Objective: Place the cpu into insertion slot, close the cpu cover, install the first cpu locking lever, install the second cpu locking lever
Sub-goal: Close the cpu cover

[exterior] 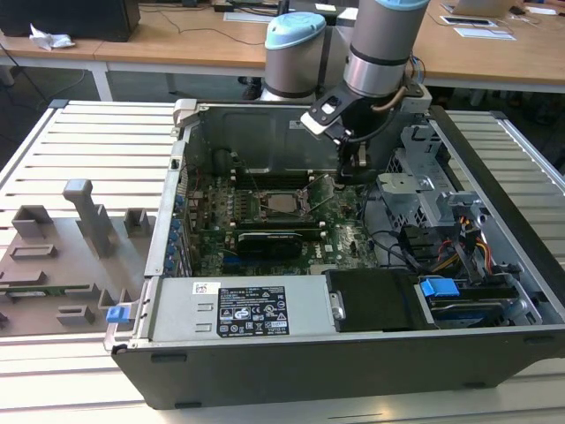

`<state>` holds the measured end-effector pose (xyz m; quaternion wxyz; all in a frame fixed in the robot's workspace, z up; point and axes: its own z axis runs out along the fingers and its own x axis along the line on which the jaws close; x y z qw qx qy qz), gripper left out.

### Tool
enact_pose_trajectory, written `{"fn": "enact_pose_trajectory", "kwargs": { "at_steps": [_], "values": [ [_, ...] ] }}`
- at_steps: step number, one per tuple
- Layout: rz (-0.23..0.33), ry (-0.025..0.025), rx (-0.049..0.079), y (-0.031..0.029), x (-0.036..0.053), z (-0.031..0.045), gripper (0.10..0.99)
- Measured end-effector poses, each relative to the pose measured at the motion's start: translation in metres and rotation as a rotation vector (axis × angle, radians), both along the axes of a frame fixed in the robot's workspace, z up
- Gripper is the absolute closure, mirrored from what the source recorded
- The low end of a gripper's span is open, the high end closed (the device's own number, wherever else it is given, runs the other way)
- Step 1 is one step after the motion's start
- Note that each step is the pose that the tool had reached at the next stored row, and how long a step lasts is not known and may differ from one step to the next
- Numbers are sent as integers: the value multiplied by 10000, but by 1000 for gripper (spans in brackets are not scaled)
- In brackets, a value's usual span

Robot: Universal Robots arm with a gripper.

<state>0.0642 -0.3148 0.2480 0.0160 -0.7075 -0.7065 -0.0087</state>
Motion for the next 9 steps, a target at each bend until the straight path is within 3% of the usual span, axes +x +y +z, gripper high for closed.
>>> {"fn": "enact_pose_trajectory", "kwargs": {
  "at_steps": [3,9],
  "values": [
    [0,1,-2,0,-48,-44,980],
    [1,-2,4,0,-179,-48,980]
  ]
}}
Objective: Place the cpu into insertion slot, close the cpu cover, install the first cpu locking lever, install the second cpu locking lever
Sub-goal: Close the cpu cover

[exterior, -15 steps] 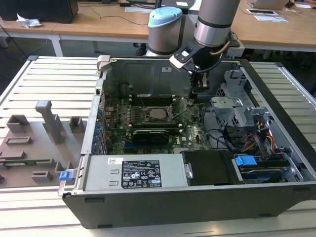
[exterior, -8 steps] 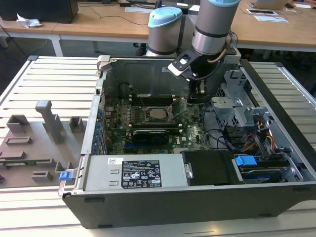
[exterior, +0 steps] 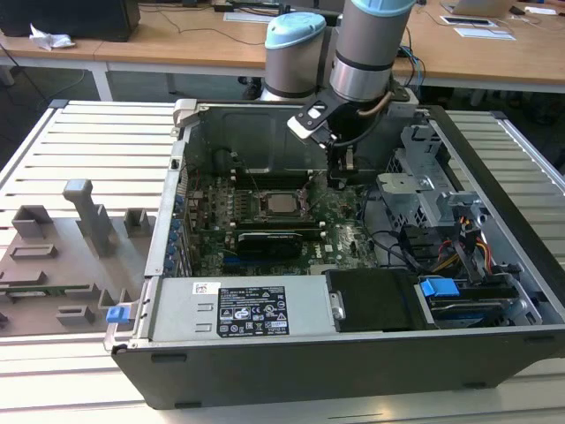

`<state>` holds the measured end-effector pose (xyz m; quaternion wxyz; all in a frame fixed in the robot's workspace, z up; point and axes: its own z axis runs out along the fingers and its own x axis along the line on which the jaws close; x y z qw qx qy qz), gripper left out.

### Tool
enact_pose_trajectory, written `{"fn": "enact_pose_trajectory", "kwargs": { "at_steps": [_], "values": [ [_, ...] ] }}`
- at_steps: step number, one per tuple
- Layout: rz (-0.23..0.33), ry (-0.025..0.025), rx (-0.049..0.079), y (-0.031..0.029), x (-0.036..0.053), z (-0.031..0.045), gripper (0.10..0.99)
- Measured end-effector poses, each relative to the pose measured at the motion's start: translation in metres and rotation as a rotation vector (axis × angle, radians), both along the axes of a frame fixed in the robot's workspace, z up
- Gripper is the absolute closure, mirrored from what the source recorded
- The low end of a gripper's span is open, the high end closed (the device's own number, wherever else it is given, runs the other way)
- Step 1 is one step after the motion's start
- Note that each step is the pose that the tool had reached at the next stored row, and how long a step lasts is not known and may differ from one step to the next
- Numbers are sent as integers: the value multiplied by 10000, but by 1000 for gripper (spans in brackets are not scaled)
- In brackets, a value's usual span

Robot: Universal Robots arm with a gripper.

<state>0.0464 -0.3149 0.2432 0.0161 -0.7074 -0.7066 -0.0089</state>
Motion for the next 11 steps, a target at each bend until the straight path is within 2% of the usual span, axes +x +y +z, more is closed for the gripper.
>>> {"fn": "enact_pose_trajectory", "kwargs": {
  "at_steps": [5,11],
  "values": [
    [-1,-3,2,0,-173,-4,980],
    [-1,-3,1,0,-270,-6,980]
  ]
}}
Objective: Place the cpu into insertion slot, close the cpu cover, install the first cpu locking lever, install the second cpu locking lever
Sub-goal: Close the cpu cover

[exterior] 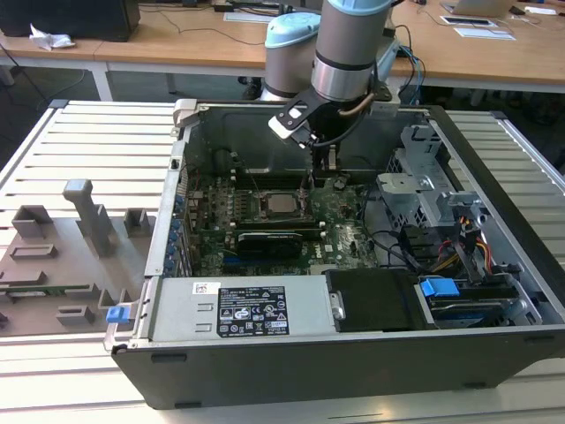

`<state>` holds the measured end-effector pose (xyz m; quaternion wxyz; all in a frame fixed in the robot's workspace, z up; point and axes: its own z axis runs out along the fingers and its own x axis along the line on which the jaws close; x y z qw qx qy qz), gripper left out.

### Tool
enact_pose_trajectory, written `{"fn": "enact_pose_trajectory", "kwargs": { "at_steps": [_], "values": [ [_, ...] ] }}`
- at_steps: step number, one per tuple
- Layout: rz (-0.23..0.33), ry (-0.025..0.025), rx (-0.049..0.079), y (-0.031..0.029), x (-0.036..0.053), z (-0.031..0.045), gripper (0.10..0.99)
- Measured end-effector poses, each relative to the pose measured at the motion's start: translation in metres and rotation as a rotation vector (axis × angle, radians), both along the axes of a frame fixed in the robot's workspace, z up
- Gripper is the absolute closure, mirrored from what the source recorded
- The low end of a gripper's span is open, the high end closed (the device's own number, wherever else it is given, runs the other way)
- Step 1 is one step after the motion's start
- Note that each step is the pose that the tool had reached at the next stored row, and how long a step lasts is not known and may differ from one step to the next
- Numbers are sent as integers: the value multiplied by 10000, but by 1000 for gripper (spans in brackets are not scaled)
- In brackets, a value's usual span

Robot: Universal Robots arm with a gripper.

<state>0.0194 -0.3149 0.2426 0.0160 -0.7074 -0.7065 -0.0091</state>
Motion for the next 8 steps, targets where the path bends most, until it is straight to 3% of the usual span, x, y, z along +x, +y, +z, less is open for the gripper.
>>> {"fn": "enact_pose_trajectory", "kwargs": {
  "at_steps": [8],
  "values": [
    [0,0,0,0,-91,-6,980]
  ]
}}
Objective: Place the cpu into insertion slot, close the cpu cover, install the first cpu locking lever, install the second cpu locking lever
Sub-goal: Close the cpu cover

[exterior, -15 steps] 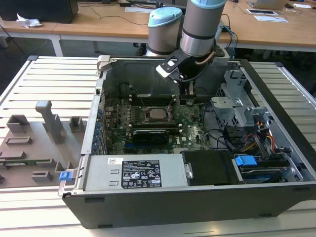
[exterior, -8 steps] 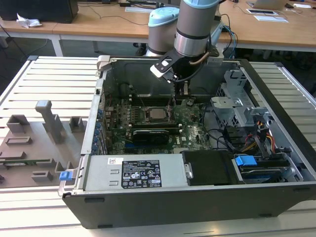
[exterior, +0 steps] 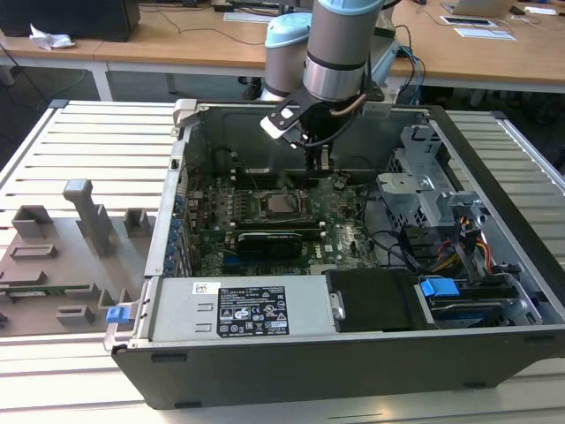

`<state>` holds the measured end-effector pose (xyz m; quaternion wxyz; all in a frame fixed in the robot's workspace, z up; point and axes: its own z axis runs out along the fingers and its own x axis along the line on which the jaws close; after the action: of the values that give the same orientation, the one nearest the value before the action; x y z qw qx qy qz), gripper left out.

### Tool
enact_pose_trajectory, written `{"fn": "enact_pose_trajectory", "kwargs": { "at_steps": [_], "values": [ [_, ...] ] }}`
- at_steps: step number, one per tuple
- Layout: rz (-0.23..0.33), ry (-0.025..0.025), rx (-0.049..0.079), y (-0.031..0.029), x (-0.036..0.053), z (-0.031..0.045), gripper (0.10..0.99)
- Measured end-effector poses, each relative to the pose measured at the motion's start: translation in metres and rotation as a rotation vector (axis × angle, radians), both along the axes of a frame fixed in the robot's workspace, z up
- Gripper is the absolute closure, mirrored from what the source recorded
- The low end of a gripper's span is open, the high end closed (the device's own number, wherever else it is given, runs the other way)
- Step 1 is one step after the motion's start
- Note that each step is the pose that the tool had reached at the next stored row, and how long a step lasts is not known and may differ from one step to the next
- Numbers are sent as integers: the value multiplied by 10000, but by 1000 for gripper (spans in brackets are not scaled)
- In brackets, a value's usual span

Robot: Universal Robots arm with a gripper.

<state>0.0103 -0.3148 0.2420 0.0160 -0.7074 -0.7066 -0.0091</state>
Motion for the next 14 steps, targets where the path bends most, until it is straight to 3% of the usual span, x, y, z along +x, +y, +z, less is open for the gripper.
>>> {"fn": "enact_pose_trajectory", "kwargs": {
  "at_steps": [6,14],
  "values": [
    [1,0,1,0,-138,-103,980],
    [0,1,0,-4,-569,-266,980]
  ]
}}
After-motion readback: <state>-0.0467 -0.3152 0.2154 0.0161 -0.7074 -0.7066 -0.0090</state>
